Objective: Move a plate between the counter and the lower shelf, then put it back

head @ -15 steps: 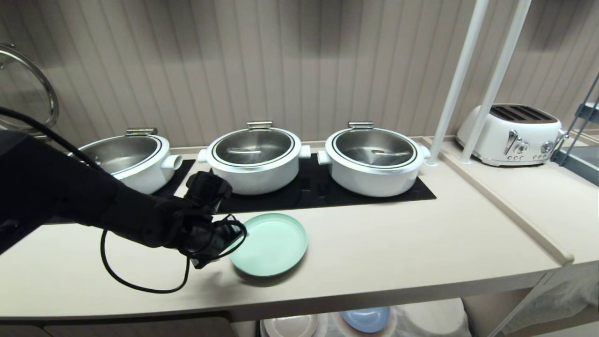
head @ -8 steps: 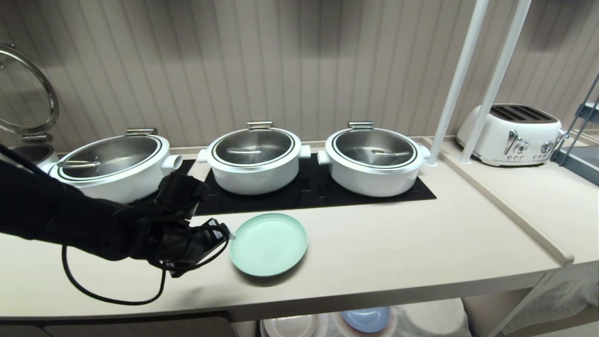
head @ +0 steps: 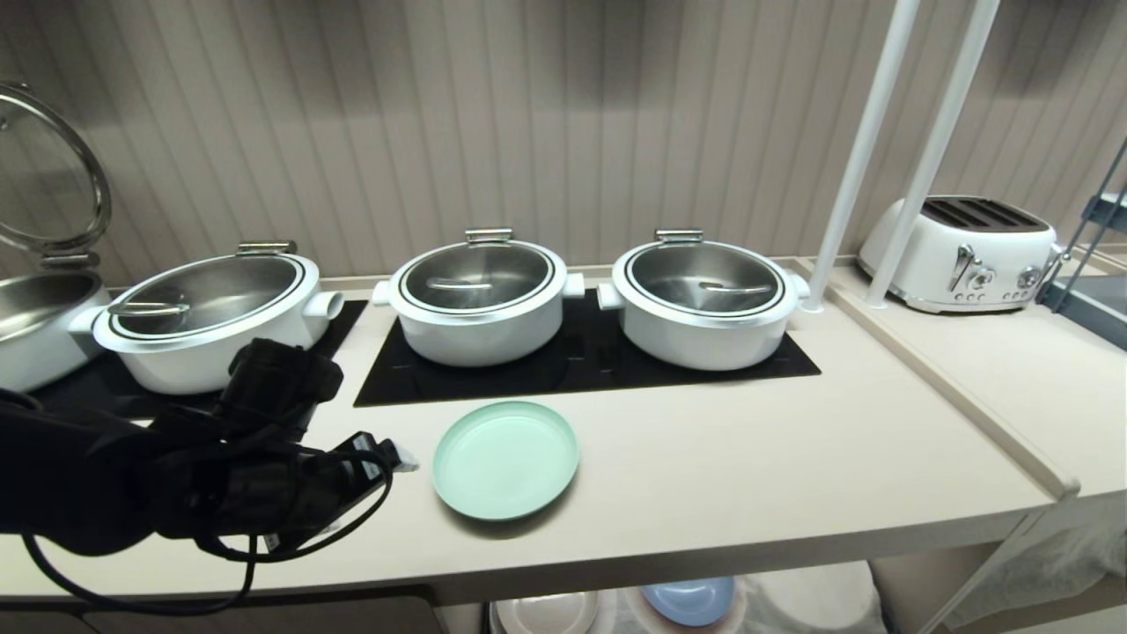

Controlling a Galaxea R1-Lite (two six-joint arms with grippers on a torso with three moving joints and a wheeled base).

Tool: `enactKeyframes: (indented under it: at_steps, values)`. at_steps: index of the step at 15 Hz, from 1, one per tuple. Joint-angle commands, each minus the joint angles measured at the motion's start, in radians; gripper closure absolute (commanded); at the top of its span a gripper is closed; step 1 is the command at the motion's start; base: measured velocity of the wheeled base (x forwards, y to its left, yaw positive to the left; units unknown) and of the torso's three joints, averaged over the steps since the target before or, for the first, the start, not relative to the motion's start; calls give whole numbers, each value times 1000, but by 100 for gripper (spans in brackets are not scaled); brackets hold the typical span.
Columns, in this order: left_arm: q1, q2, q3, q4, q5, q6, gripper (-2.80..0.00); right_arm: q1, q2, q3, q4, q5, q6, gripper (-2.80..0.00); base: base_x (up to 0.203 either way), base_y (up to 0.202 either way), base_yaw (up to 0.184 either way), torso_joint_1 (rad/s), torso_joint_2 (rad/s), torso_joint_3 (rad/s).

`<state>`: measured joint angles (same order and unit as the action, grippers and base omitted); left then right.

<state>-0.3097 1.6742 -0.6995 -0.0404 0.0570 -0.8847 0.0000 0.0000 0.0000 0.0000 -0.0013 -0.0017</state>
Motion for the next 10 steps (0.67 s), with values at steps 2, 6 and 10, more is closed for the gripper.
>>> enactKeyframes:
  at_steps: [2, 6, 10]
  values:
    - [-2, -61, 3, -1, 1, -4, -280, 0, 0, 0, 0, 0, 0, 0, 0, 0, 0, 0, 0, 0]
    - [6, -112, -3, -6, 42, 47, 0, 0, 0, 0, 0, 0, 0, 0, 0, 0, 0, 0, 0, 0]
    - [6, -284, 0, -8, 91, 151, 0, -1, 0, 0, 0, 0, 0, 0, 0, 0, 0, 0, 0, 0]
